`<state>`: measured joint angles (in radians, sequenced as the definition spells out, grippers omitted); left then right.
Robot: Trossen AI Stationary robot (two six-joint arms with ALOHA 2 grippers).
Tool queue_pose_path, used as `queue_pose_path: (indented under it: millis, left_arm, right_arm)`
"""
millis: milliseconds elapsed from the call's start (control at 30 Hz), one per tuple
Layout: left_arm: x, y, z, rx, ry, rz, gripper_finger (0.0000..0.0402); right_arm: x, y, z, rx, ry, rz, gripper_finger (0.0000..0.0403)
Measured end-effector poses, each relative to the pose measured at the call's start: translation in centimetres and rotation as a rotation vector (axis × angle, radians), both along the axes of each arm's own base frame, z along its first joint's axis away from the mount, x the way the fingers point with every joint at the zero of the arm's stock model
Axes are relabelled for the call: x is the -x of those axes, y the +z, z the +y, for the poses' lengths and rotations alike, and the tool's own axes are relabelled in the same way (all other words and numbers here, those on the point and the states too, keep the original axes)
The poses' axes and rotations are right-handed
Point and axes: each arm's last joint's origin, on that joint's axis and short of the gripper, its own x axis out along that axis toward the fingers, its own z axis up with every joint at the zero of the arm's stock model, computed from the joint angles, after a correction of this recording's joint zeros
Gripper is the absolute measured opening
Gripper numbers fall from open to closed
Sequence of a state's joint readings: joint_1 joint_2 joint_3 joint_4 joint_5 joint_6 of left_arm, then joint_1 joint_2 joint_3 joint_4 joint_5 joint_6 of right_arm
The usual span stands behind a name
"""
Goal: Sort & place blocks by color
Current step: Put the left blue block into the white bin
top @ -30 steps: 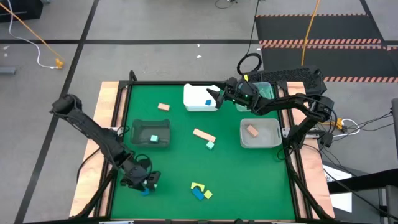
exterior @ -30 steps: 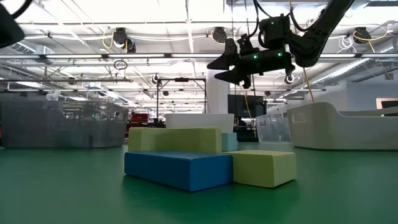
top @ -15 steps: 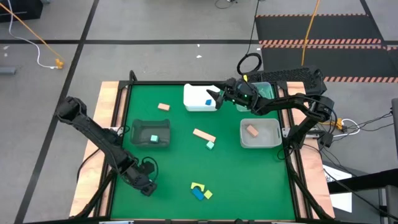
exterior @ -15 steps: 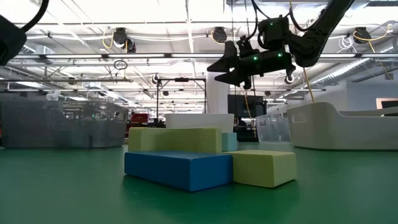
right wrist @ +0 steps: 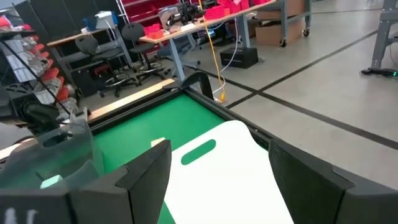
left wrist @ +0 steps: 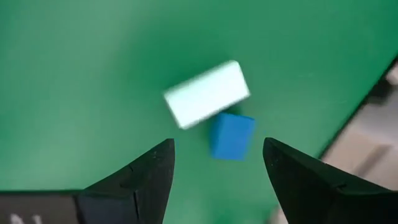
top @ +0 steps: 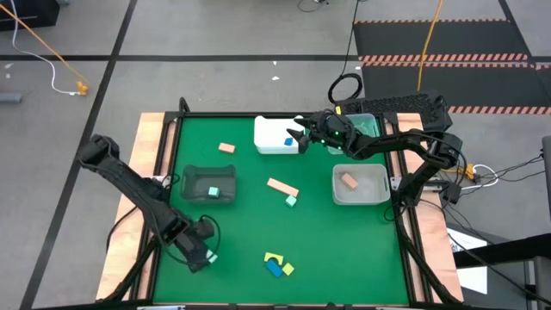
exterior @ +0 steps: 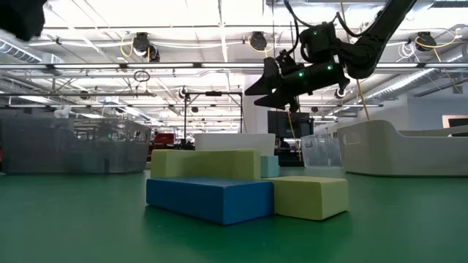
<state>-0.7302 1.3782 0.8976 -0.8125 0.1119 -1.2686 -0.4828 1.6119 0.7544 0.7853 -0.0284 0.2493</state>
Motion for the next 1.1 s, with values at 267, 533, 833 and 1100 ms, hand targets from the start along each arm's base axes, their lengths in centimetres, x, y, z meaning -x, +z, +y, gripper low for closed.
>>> queue_pose_path:
  millis: [267, 533, 833, 1100]
  left_arm:
    - [-1.4, 0.2, -2.9, -0.083, -0.334, -0.130, 0.0246]
    - [-0.6, -2.1, -5.1, -0.193, -0.440, -0.083, 0.0246]
    - [-0.1, -3.4, -6.2, -0.236, -0.433, -0.074, 0.0246]
    - [-0.6, -4.3, -7.0, -0.222, -0.406, -0.107, 0.0246]
  right_arm:
    - [-0.1, -0.1, 0.3, -0.042, -0.001, -0.006, 0.0258]
    - [-0.4, -0.2, 0.9, -0.054, 0.016, -0.006, 0.0258]
    - [-0.4, -0.2, 1.0, -0.055, 0.016, -0.004, 0.0258]
    - [-0.4, -0.2, 0.9, -0.053, 0.016, -0.004, 0.0258]
